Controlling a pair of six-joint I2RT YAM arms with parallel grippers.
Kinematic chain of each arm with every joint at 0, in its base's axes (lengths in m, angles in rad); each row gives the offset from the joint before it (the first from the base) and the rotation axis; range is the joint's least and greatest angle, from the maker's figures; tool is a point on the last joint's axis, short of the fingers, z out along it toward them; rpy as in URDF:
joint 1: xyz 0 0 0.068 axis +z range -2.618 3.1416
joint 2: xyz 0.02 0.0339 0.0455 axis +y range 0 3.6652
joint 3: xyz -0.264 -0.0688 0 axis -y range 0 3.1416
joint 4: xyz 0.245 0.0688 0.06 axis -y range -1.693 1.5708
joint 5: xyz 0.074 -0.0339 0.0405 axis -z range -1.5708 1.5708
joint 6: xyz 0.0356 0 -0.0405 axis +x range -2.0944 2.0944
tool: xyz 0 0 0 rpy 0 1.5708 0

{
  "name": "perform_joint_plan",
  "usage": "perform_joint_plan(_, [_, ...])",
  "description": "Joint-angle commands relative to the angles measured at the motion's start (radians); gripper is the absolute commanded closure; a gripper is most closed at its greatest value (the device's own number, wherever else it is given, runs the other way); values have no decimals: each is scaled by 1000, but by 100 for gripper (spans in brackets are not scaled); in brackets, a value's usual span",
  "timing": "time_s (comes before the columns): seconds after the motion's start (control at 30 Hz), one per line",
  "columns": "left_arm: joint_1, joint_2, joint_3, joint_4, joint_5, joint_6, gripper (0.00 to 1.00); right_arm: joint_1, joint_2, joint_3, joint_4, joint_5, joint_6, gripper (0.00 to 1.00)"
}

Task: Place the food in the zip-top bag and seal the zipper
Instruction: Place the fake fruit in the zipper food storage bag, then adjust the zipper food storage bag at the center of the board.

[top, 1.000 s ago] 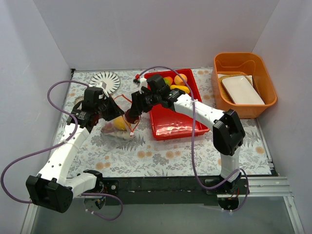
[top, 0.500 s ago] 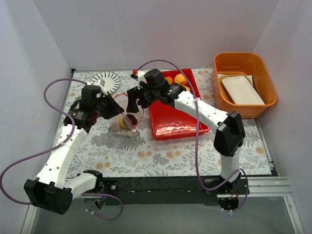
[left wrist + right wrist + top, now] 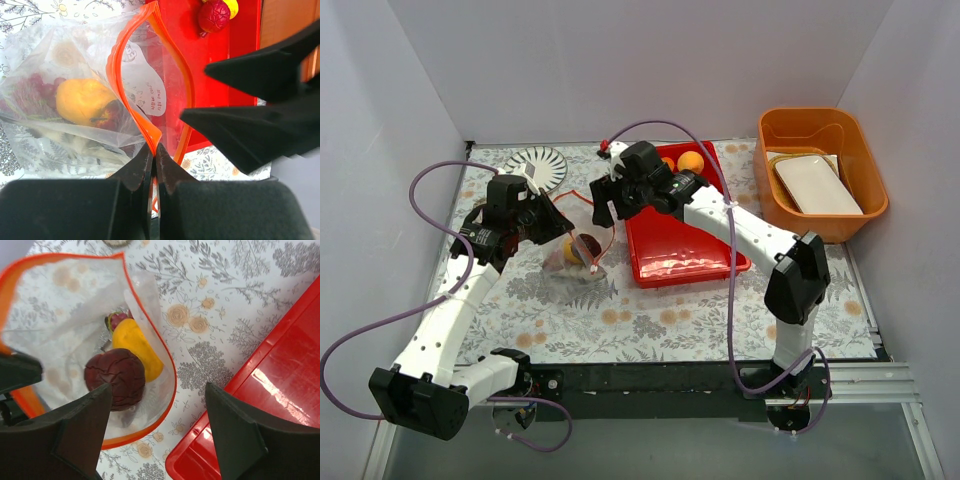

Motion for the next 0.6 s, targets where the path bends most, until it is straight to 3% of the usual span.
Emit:
perform_joint_plan(0.0, [2, -40, 22, 4, -8, 4, 100, -5, 57, 36, -32, -16, 2, 22])
perform_joint_plan(0.07, [2, -44, 24, 1, -9, 4, 100, -8, 86, 65, -38, -27, 14, 37])
perform_joint_plan(0.1, [2, -44, 27, -4, -9, 4, 100, -8, 94, 79, -43, -50, 15, 51])
perform_joint_plan(0.13, [2, -46, 31, -8, -18, 3, 100, -8, 103, 90, -45, -61, 15, 84])
perform_joint_plan(0.17, [2, -49, 38, -20, -34, 4, 100, -8, 98, 104, -28, -73, 15, 98])
perform_joint_plan(0.2, [2, -49, 47, -30, -57, 4, 100, -8, 86, 107, -14, -114, 16, 99])
perform_joint_plan(0.37, [5, -110, 159, -183, -624, -59, 100, 21, 31, 188, 63, -278, 59, 99])
perform_joint_plan(0.47, [30, -129, 215, -229, -794, -22, 100, 100, 6, 309, 100, -355, 25, 99])
perform_joint_plan(0.57, [42, -80, 268, -302, -818, -45, 100, 143, 5, 334, 129, -359, -4, 99])
